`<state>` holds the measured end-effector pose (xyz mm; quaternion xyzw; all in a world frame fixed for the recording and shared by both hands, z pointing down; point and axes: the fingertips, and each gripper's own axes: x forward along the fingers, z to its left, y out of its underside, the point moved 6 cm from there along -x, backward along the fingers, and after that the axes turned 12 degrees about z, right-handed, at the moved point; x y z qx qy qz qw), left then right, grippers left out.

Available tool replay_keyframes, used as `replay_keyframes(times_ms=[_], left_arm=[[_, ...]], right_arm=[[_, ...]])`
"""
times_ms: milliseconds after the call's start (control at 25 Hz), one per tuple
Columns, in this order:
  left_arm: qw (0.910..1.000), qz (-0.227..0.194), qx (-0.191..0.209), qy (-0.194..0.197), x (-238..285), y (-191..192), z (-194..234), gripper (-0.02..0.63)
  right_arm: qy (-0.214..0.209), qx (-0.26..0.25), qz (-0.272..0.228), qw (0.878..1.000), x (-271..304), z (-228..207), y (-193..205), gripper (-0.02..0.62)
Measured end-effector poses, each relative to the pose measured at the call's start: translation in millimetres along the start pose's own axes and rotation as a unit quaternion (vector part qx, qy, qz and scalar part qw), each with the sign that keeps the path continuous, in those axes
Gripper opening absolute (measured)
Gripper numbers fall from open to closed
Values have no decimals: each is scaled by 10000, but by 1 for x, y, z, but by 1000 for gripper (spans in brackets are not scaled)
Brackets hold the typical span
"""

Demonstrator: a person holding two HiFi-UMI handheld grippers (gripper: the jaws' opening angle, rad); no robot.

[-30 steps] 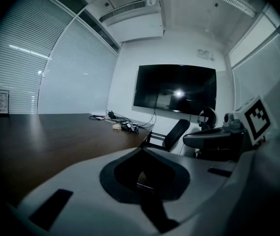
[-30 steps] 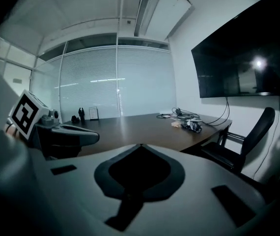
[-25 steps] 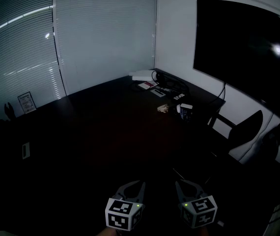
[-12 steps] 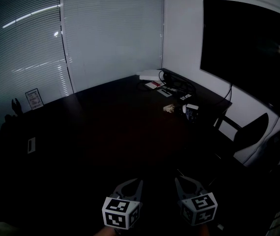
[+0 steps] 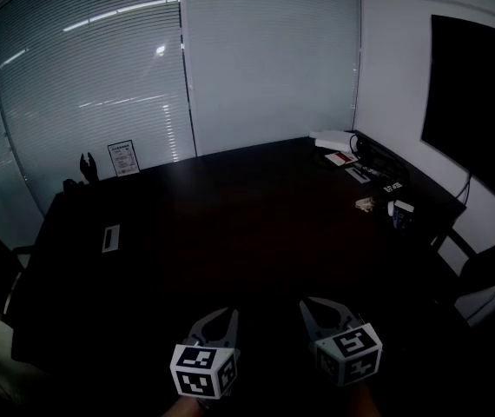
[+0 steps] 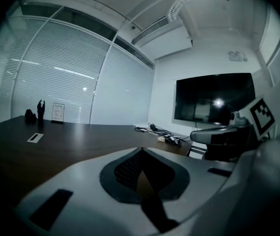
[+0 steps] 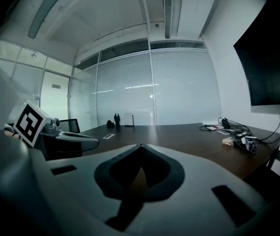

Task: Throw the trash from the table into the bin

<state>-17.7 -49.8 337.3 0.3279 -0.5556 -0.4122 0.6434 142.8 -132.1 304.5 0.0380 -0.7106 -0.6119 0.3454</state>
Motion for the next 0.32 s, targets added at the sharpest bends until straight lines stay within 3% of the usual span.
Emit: replay_keyframes(times_ms=[320], left_arm=[[9990, 244, -198, -318, -45, 14, 65, -2]], right_arm=[[-181, 122, 481, 9986, 29, 48, 0, 5]])
